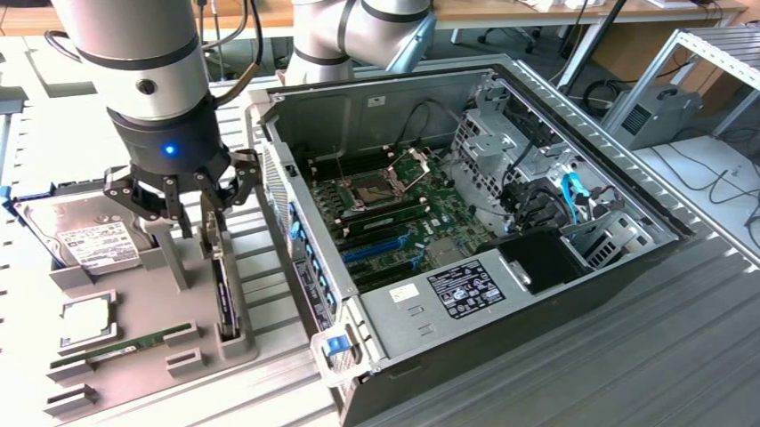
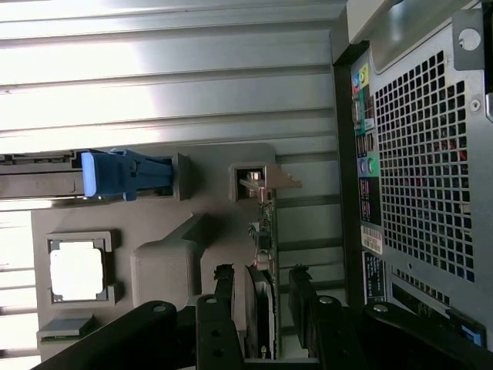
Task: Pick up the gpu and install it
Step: 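Pick up the gpu and move the gpu toward the slot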
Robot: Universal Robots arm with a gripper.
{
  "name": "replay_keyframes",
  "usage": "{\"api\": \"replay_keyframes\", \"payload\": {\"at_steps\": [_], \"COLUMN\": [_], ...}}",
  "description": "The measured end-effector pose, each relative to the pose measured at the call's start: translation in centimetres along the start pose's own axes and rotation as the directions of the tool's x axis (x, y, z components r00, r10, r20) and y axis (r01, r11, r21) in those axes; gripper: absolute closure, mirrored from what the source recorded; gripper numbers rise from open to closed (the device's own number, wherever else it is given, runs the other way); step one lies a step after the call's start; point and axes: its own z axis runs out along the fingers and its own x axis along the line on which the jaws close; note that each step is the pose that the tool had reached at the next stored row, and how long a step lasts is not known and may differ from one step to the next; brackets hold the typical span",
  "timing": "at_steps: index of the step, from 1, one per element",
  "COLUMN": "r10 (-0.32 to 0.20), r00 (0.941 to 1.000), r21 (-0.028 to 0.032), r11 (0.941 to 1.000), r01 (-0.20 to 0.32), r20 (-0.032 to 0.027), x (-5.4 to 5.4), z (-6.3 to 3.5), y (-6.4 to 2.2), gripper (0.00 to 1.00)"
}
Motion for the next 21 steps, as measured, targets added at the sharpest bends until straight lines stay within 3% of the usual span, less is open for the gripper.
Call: {"api": "replay_keyframes", "payload": {"at_steps": [21], "r10": [0.000], "r00": [1.0000], "r21": [-0.0001], "r11": [1.0000], "r01": [0.000], "r20": [0.0001], "x": [0.01], "z": [0.65], "y": [-0.20], "gripper": [0.58]}}
